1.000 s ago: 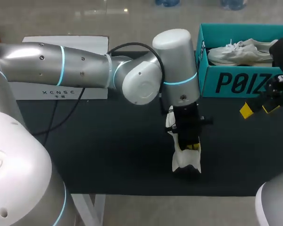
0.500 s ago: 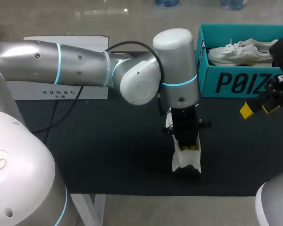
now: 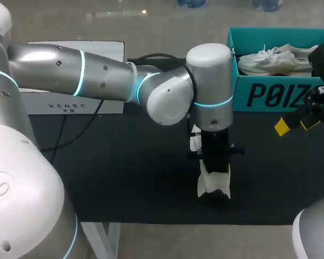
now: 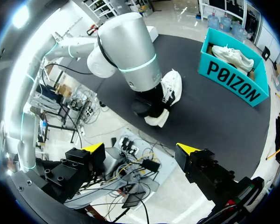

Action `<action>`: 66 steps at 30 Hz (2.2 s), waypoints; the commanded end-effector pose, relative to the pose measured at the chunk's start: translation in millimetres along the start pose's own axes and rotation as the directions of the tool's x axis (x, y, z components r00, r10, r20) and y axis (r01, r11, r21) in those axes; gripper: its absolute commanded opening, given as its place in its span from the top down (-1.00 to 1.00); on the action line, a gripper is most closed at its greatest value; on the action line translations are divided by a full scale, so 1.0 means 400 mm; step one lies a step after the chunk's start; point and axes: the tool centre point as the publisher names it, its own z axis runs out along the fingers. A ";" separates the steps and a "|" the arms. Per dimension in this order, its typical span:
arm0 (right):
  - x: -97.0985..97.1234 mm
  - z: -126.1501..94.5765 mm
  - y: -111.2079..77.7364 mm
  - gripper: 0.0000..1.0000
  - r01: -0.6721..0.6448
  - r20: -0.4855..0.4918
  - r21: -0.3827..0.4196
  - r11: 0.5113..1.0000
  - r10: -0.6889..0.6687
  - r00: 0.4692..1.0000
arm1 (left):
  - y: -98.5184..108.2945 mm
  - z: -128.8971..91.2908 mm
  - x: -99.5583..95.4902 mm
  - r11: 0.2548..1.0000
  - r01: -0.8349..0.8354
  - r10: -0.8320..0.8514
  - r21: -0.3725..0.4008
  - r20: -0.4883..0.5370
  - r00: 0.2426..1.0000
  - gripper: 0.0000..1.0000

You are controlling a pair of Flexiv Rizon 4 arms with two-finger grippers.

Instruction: Take the shoe out of the shoebox, open the shoe tongue, remove and reinsert the insole, then place the shoe into the shoebox

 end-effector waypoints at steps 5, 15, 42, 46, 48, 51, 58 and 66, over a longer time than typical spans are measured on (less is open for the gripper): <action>-0.001 0.000 0.009 -1.00 -0.001 0.000 0.008 1.000 0.001 1.000 | 0.018 -0.093 -0.010 0.997 -0.013 0.017 -0.073 0.058 0.998 1.00; -0.001 0.000 0.009 -1.00 -0.001 0.000 0.008 1.000 0.001 1.000 | 0.078 -0.167 -0.039 0.986 -0.042 0.056 -0.161 0.087 0.995 1.00; -0.001 0.000 0.009 -1.00 -0.001 0.000 0.008 1.000 0.001 1.000 | 0.120 -0.158 -0.001 0.963 -0.060 0.054 -0.263 -0.031 0.998 0.58; -0.001 0.000 0.009 -1.00 -0.001 0.000 0.008 1.000 0.001 1.000 | 0.124 -0.155 0.003 0.966 -0.038 0.035 -0.256 -0.020 0.999 -0.98; -0.001 0.000 0.009 -1.00 -0.001 0.000 0.008 1.000 0.001 1.000 | 0.130 -0.151 0.004 0.966 -0.035 0.032 -0.255 -0.017 0.999 -1.00; -0.001 0.000 0.009 -1.00 -0.001 0.000 0.008 1.000 0.001 1.000 | 0.132 -0.149 0.008 0.968 -0.027 0.025 -0.248 -0.011 1.000 -1.00; -0.001 0.000 0.009 -1.00 -0.001 0.000 0.008 1.000 0.001 1.000 | 0.128 -0.138 0.018 0.972 -0.021 0.020 -0.235 -0.004 1.000 -1.00; -0.001 0.000 0.009 -1.00 -0.001 0.000 0.008 1.000 0.001 1.000 | 0.108 -0.140 0.011 0.971 -0.040 0.039 -0.235 -0.008 0.999 -1.00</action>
